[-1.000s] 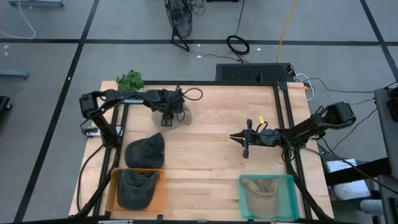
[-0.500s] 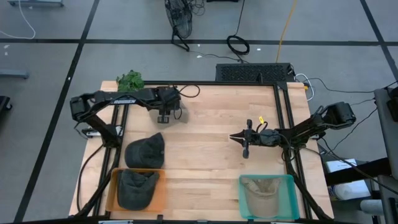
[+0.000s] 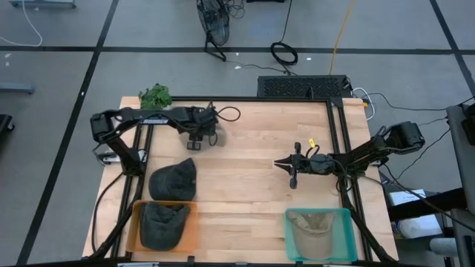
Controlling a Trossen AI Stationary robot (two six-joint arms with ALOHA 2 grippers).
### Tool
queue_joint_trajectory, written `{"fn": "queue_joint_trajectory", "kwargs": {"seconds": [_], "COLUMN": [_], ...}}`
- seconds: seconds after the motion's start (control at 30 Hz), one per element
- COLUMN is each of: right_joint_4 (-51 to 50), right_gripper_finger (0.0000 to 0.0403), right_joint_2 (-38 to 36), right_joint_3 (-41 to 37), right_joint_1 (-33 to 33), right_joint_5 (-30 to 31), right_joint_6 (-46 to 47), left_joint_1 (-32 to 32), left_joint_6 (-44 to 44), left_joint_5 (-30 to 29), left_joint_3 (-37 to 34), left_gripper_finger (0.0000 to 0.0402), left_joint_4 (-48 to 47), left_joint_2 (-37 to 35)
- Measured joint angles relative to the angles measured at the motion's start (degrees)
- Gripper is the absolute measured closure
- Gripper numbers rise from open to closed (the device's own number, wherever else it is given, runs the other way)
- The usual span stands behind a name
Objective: Pick & Place hat
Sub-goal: Put the brown cap into the blue bin
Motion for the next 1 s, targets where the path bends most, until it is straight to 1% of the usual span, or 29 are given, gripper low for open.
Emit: {"fn": "queue_joint_trajectory", "kwargs": {"seconds": [0.2,0.33,0.43,0.67,0.73,0.87,1.0], "right_joint_4": [1.1,1.5,1.5,1.3,1.3,1.3,1.2], "right_gripper_finger": [0.0380,0.0380,0.0380,0.0380,0.0380,0.0380,0.0380], "right_joint_2": [0.0,0.0,0.0,0.0,0.0,0.0,0.0], "right_joint_3": [0.0,0.0,0.0,0.0,0.0,0.0,0.0], "right_joint_1": [-0.3,-0.9,-1.2,-1.2,-1.2,-1.2,-1.2], "right_joint_5": [0.0,0.1,0.0,0.0,0.1,0.1,0.1], "right_joint_6": [-0.6,-0.6,-0.6,-1.5,-1.6,-2.4,-2.6], "left_joint_1": [0.0,-0.4,-1.2,-2.8,-2.9,-2.9,-2.9], "left_joint_6": [0.4,0.3,1.2,2.1,1.8,3.0,2.8], "left_joint_5": [-0.5,-0.4,-0.4,0.3,0.3,0.1,-0.4], "left_joint_3": [0.0,0.0,0.0,0.0,0.0,0.0,0.0], "left_gripper_finger": [0.0224,0.0224,0.0254,0.0385,0.0392,0.0383,0.0396], "left_joint_4": [1.2,1.2,1.1,1.0,1.0,1.0,1.4], "left_joint_2": [2.1,2.1,2.1,2.1,2.1,2.1,1.9]}}
